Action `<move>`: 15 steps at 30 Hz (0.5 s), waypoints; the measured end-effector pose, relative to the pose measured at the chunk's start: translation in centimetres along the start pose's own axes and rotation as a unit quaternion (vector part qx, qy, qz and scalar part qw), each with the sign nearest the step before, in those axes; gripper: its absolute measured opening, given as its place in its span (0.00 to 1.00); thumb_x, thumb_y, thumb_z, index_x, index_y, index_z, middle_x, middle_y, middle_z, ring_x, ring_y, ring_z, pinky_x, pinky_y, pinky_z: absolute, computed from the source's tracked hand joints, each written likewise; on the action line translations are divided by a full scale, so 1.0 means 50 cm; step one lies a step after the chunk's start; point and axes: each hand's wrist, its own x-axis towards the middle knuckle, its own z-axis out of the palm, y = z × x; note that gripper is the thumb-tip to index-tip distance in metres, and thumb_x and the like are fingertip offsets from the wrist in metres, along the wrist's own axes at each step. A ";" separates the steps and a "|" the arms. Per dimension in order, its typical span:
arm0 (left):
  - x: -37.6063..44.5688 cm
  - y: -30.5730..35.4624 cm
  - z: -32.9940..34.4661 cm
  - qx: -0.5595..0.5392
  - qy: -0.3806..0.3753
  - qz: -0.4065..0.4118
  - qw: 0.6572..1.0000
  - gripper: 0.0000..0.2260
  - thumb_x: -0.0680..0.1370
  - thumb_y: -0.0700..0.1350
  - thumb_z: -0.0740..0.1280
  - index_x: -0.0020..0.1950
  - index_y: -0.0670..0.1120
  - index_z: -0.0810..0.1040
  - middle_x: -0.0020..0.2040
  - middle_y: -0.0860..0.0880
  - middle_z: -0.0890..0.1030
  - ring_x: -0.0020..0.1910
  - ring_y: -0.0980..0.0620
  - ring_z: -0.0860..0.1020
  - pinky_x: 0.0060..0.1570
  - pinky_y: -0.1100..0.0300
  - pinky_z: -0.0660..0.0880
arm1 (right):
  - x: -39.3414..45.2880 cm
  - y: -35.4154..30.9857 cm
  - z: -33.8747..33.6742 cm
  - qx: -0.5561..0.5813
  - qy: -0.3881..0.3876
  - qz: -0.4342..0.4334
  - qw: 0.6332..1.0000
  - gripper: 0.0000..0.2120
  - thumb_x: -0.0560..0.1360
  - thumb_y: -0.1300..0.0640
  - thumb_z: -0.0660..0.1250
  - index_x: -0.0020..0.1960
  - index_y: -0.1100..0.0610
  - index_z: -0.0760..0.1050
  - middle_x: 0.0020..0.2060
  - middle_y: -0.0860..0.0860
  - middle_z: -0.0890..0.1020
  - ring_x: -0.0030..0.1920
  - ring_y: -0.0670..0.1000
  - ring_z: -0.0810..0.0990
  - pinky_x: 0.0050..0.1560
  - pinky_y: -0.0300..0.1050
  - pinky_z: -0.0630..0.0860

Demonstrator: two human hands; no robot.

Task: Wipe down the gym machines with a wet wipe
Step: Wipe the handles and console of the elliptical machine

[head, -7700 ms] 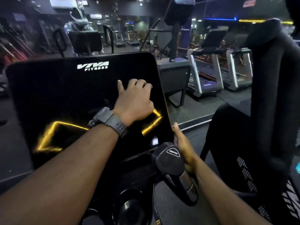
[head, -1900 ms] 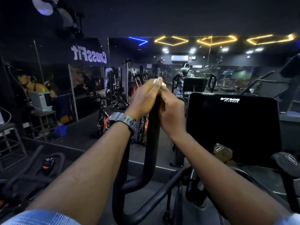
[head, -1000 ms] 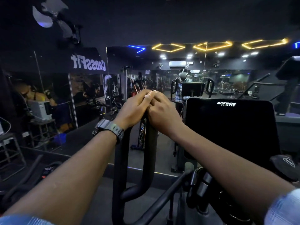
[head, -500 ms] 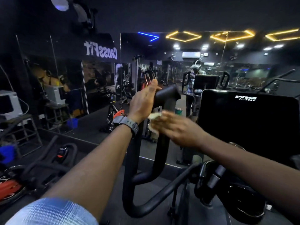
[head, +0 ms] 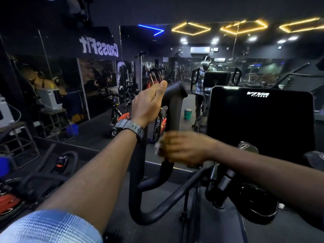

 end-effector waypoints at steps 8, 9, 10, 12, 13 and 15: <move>0.001 -0.002 0.010 0.008 0.030 0.005 1.000 0.20 0.82 0.62 0.50 0.39 0.54 0.73 0.31 0.53 0.74 0.30 0.56 0.71 0.32 0.59 0.62 | 0.036 -0.150 0.062 0.092 0.143 0.410 0.896 0.31 0.82 0.48 0.57 0.76 0.67 0.55 0.77 0.61 0.53 0.79 0.58 0.46 0.79 0.50 0.47; 0.002 -0.002 0.010 0.017 0.035 0.011 0.999 0.19 0.82 0.62 0.50 0.37 0.54 0.69 0.30 0.55 0.71 0.29 0.58 0.69 0.31 0.60 0.61 | 0.054 -0.199 0.072 0.143 0.156 0.451 0.867 0.34 0.82 0.46 0.56 0.77 0.66 0.50 0.79 0.60 0.48 0.79 0.59 0.43 0.79 0.50 0.45; 0.002 -0.003 0.011 0.030 0.039 0.017 0.999 0.19 0.82 0.62 0.51 0.38 0.54 0.69 0.30 0.55 0.70 0.29 0.60 0.69 0.31 0.60 0.60 | 0.076 -0.225 0.075 0.200 0.182 0.491 0.828 0.35 0.82 0.45 0.55 0.78 0.65 0.46 0.79 0.59 0.43 0.79 0.59 0.42 0.79 0.50 0.44; 0.003 -0.007 0.017 0.064 0.038 0.029 0.997 0.18 0.81 0.64 0.55 0.45 0.54 0.74 0.32 0.57 0.72 0.32 0.61 0.71 0.33 0.60 0.61 | 0.125 -0.199 0.047 0.323 0.284 0.568 0.702 0.34 0.83 0.46 0.53 0.80 0.61 0.42 0.80 0.52 0.41 0.80 0.52 0.41 0.79 0.48 0.45; 0.003 -0.007 0.020 0.077 0.034 0.032 0.996 0.17 0.81 0.65 0.58 0.49 0.54 0.76 0.33 0.59 0.72 0.33 0.59 0.72 0.34 0.60 0.62 | 0.145 -0.158 0.023 0.384 0.334 0.599 0.618 0.32 0.83 0.47 0.53 0.80 0.58 0.44 0.80 0.47 0.46 0.79 0.45 0.45 0.78 0.43 0.47; 0.003 -0.009 0.021 0.088 0.039 0.031 0.995 0.17 0.79 0.67 0.60 0.51 0.55 0.77 0.34 0.61 0.73 0.35 0.56 0.74 0.38 0.57 0.66 | 0.158 -0.050 0.001 0.469 0.405 0.622 0.479 0.27 0.82 0.44 0.53 0.79 0.52 0.54 0.76 0.38 0.59 0.74 0.33 0.56 0.76 0.37 0.54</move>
